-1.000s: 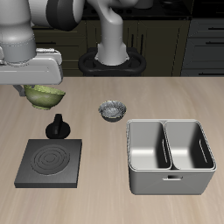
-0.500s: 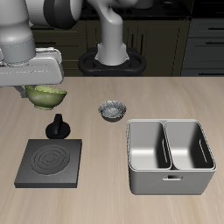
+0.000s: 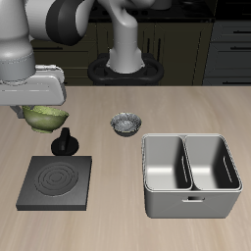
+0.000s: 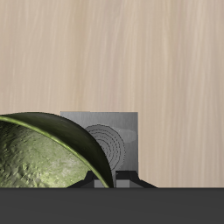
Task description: Place the green bowl on the flat stove
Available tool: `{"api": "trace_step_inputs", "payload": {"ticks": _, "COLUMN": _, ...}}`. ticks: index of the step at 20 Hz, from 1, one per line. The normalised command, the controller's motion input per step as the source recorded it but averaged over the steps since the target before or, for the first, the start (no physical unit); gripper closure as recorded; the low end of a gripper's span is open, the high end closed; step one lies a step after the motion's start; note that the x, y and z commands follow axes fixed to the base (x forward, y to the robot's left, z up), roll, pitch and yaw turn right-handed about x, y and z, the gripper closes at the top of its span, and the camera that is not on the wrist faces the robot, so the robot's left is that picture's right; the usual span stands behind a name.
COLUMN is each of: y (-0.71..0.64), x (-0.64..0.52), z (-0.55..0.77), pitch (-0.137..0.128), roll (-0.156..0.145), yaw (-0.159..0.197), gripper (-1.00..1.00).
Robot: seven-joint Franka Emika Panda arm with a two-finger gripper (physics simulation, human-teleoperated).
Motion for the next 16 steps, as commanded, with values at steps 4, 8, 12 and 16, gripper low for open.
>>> {"api": "trace_step_inputs", "payload": {"ticks": 4, "y": -0.05, "x": 0.00, "z": -0.33, "pitch": 0.037, "roll": -0.029, "yaw": -0.006, "gripper": 1.00}}
{"api": "trace_step_inputs", "payload": {"ticks": 8, "y": 0.09, "x": -0.05, "z": -0.26, "pitch": 0.012, "roll": 0.015, "yaw": 0.012, "gripper": 1.00}}
{"api": "trace_step_inputs", "payload": {"ticks": 12, "y": 0.01, "x": -0.10, "z": -0.24, "pitch": 0.010, "roll": 0.001, "yaw": 0.003, "gripper": 1.00}}
{"api": "trace_step_inputs", "payload": {"ticks": 16, "y": -0.05, "x": -0.02, "z": -0.21, "pitch": 0.022, "roll": -0.024, "yaw": 0.001, "gripper": 1.00}}
